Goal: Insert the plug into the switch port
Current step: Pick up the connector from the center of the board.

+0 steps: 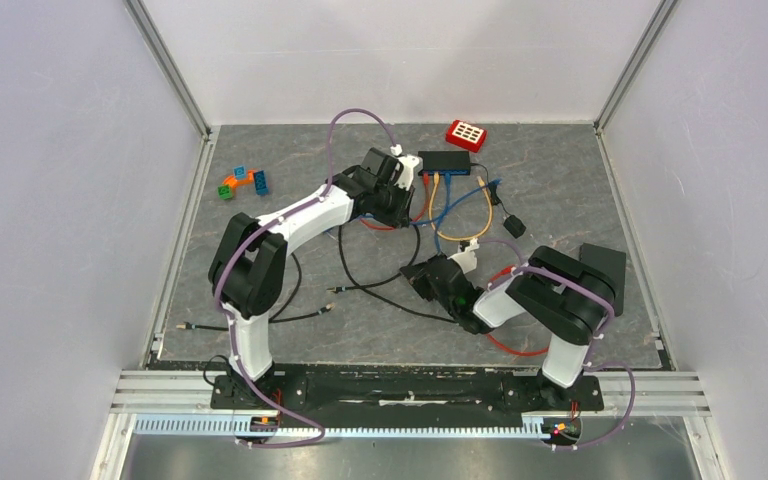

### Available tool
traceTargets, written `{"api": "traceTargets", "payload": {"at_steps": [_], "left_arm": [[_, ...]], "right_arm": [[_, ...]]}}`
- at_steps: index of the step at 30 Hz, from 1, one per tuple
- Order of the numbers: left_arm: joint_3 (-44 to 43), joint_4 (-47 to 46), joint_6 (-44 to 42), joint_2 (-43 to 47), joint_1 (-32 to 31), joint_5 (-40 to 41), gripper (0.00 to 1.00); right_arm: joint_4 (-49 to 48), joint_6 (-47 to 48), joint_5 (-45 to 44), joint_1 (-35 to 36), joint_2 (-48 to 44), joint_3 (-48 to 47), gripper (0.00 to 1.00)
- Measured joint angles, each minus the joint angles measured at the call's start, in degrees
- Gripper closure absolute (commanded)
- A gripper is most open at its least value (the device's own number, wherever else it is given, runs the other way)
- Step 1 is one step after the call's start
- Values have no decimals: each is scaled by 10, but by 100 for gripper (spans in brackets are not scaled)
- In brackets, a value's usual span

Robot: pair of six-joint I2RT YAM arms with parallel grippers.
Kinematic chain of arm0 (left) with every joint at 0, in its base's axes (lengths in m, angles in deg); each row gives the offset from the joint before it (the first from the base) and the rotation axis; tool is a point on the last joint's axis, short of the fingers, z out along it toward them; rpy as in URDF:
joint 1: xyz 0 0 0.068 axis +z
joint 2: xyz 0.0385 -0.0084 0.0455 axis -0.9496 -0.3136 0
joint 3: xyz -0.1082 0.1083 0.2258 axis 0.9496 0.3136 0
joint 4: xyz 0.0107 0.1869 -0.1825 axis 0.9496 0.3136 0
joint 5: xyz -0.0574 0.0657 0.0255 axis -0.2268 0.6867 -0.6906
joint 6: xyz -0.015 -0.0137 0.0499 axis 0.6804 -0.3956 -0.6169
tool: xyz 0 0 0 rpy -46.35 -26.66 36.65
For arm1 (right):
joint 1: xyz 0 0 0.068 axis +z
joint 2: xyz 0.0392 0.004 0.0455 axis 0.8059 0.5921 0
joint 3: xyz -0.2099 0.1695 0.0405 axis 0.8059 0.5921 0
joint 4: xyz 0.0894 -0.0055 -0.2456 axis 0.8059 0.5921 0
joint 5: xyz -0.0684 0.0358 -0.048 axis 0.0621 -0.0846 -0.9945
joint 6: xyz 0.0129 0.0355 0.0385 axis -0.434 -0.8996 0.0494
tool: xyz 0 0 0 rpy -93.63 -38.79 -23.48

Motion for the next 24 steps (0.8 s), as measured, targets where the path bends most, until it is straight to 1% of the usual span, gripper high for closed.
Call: {"api": "traceTargets", "payload": {"at_steps": [1, 3, 8, 12, 16, 24], "left_arm": [[4, 1, -10, 6, 0, 3, 59], [10, 5, -32, 13, 0, 10, 55], [10, 18, -85, 13, 0, 13, 52], [5, 14, -120, -4, 0, 19, 52], [7, 10, -151, -23, -1, 21, 53], [43, -23, -194, -24, -24, 22, 55]], "right_arm": [[-4, 0, 0, -2, 3, 0, 100], [-8, 3, 1, -5, 5, 0, 100], [5, 50, 0, -10, -31, 28, 100], [32, 83, 3, -11, -70, 50, 100], [31, 93, 16, -11, -94, 75, 100], [35, 115, 32, -11, -132, 109, 100]]}}
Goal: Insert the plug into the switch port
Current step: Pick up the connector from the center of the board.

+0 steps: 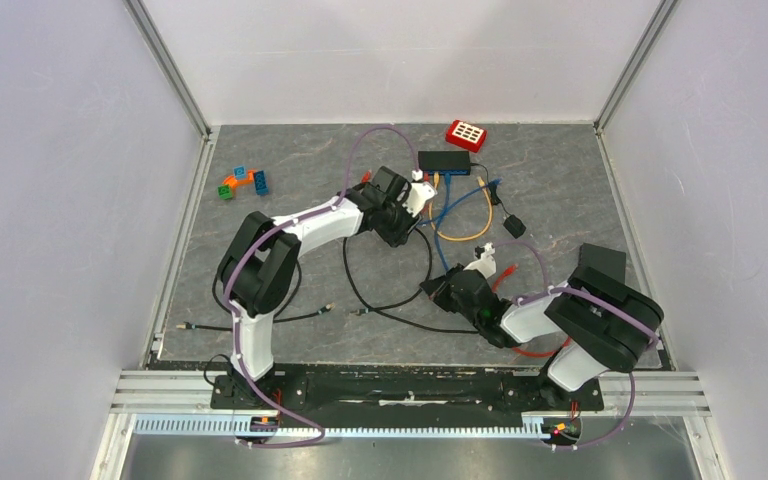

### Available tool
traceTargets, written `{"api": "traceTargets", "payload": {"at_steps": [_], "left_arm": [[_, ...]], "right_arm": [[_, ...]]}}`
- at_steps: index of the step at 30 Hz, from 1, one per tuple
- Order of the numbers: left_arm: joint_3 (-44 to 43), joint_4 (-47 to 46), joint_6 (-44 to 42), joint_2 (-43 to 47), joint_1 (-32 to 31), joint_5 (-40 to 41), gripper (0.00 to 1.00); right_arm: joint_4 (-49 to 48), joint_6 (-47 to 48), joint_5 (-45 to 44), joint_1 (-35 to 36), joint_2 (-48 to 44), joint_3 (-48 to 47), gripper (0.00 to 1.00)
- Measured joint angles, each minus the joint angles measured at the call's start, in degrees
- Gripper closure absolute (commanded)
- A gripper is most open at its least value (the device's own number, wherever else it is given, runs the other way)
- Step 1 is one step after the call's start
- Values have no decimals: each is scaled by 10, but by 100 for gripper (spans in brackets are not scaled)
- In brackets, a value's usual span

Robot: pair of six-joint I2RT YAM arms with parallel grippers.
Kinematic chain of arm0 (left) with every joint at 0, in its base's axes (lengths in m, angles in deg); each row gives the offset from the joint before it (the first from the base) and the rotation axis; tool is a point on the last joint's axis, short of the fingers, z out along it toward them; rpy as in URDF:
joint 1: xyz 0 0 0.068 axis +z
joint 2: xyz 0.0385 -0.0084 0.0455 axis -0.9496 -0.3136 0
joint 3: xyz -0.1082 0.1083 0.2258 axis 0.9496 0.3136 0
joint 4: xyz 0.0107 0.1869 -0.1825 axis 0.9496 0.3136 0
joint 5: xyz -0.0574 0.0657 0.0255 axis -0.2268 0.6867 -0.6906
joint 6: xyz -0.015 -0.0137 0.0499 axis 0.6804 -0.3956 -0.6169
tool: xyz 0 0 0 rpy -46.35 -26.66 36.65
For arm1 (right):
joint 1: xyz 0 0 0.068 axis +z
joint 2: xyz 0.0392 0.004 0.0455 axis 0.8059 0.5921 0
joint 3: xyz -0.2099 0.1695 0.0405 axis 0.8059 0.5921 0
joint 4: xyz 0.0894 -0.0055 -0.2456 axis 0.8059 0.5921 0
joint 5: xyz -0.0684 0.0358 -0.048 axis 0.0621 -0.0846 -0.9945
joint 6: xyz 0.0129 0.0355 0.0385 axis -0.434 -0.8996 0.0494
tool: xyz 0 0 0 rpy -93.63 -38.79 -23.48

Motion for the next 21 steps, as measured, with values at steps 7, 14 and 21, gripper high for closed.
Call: {"api": "traceTargets", "payload": {"at_steps": [7, 14, 21], "left_arm": [[27, -40, -10, 1, -17, 51, 53], [52, -82, -13, 2, -16, 99, 53], [47, -82, -24, 2, -19, 119, 53]], "right_arm": [[6, 18, 7, 0, -15, 8, 100], [16, 34, 13, 0, -35, 20, 100], [32, 51, 13, 5, -53, 25, 100]]}}
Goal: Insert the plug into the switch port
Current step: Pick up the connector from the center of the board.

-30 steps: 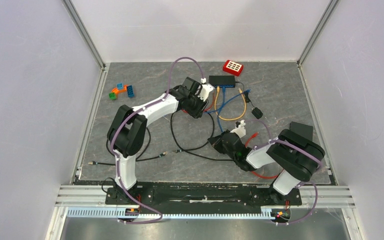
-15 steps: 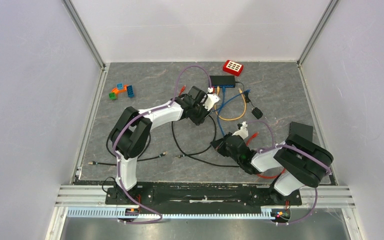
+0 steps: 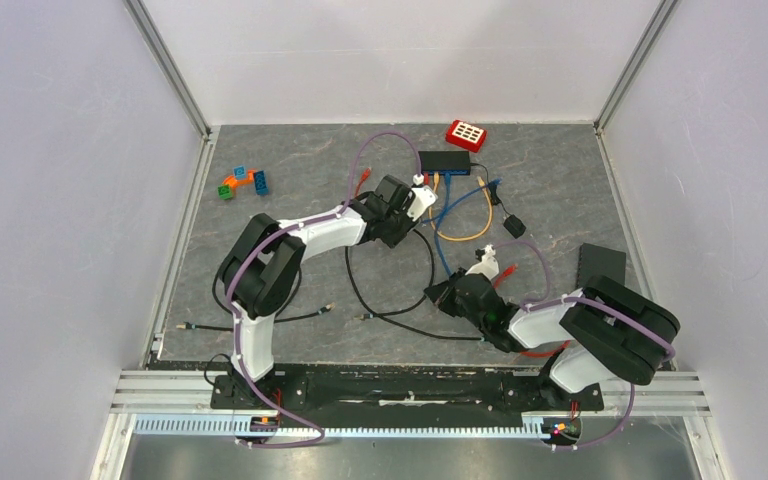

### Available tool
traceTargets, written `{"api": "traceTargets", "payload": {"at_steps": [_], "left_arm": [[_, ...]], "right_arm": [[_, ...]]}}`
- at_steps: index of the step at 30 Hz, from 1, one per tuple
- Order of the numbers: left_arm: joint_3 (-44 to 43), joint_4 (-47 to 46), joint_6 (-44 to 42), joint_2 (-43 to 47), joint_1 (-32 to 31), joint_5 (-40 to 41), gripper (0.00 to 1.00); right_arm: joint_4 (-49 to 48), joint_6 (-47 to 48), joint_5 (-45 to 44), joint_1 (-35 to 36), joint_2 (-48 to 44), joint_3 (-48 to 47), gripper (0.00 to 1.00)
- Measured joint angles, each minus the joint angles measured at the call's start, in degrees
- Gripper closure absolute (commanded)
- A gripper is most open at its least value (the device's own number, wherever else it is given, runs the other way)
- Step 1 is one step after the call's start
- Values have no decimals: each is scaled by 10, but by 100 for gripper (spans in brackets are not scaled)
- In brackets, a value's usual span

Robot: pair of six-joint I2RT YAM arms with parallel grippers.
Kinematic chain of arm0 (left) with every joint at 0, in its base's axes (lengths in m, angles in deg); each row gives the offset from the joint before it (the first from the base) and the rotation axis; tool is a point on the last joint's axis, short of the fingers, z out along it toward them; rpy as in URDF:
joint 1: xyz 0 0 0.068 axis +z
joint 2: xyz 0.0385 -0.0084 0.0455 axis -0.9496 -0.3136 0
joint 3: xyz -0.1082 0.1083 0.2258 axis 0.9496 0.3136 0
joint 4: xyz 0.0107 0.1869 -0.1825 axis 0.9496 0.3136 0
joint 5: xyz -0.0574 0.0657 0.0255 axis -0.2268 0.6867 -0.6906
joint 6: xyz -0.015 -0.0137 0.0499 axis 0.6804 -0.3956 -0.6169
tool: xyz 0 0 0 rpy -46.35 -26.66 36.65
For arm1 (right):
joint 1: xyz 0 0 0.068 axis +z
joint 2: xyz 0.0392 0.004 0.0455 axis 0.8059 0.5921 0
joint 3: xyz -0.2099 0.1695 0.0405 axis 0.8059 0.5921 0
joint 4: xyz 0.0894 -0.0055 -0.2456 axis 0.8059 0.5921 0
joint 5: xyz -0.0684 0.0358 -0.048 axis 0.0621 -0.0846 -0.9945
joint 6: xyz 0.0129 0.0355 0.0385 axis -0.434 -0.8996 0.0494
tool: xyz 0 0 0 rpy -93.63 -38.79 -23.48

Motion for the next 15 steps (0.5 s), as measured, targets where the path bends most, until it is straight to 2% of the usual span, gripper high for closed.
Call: {"api": "traceTargets", "payload": {"at_steps": [6, 15], "left_arm": [[0, 1, -6, 10, -4, 2, 53], [-3, 0, 3, 71, -5, -43, 51]], "right_arm": [[-1, 9, 0, 4, 0, 0, 100], [0, 34, 1, 7, -3, 0, 100]]}}
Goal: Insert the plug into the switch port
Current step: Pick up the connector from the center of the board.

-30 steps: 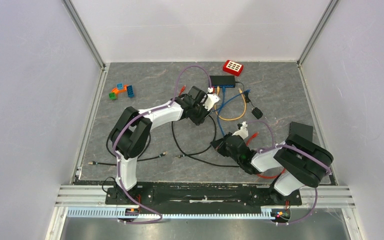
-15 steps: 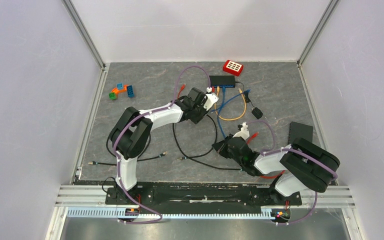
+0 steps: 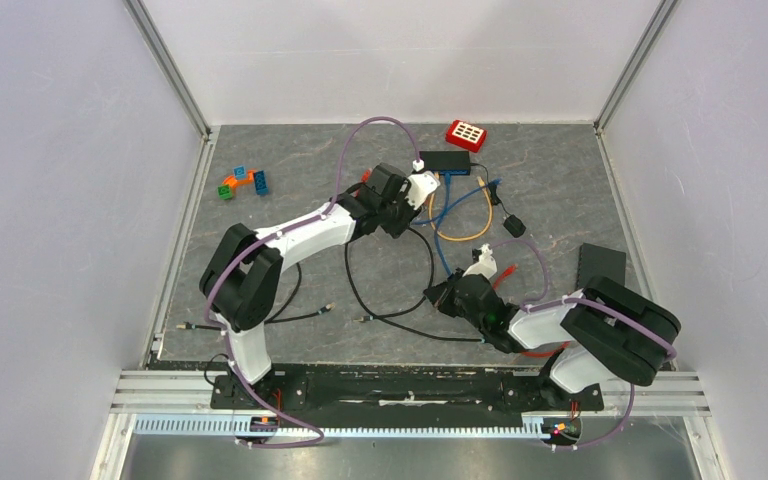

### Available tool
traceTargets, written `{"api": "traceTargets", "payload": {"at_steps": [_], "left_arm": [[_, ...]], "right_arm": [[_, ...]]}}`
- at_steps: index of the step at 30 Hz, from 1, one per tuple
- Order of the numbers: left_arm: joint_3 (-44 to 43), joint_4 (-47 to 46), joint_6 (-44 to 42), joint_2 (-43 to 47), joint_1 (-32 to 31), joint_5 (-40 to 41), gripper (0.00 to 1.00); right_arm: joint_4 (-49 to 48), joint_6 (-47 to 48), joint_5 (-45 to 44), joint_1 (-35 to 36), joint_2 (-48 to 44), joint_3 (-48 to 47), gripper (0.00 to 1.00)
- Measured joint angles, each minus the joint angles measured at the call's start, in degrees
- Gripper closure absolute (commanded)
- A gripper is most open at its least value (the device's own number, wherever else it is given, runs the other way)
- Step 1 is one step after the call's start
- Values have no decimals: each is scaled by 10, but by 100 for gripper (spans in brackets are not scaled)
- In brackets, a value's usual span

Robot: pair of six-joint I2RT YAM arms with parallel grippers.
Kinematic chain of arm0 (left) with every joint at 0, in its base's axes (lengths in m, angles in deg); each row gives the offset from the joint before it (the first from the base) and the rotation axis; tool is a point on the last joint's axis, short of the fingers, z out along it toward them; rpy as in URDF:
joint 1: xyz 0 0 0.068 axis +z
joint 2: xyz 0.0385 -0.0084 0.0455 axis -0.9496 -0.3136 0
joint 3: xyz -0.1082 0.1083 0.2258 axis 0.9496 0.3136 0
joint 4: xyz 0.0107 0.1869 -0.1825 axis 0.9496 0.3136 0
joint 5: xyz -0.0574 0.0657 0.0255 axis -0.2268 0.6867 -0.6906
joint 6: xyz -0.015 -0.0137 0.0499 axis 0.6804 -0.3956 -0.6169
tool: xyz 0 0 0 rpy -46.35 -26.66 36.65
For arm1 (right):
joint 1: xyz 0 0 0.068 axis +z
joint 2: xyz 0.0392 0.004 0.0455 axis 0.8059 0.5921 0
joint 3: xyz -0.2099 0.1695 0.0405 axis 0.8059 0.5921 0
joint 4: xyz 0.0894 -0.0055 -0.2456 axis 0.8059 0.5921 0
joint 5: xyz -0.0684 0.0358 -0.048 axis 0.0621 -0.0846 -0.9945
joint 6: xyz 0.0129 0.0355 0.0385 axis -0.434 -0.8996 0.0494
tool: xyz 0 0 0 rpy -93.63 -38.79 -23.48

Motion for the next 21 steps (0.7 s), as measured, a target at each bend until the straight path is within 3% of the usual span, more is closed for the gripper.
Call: {"api": "traceTargets", "payload": {"at_steps": [4, 15, 21], "left_arm": [[-25, 15, 5, -15, 0, 7, 51], [-225, 116, 67, -157, 7, 37, 51], [-271, 156, 93, -194, 18, 21, 52]], "right_arm": [[9, 23, 1, 1, -13, 0, 100], [24, 87, 2, 5, -59, 16, 100], [23, 96, 3, 8, -67, 31, 100]]}}
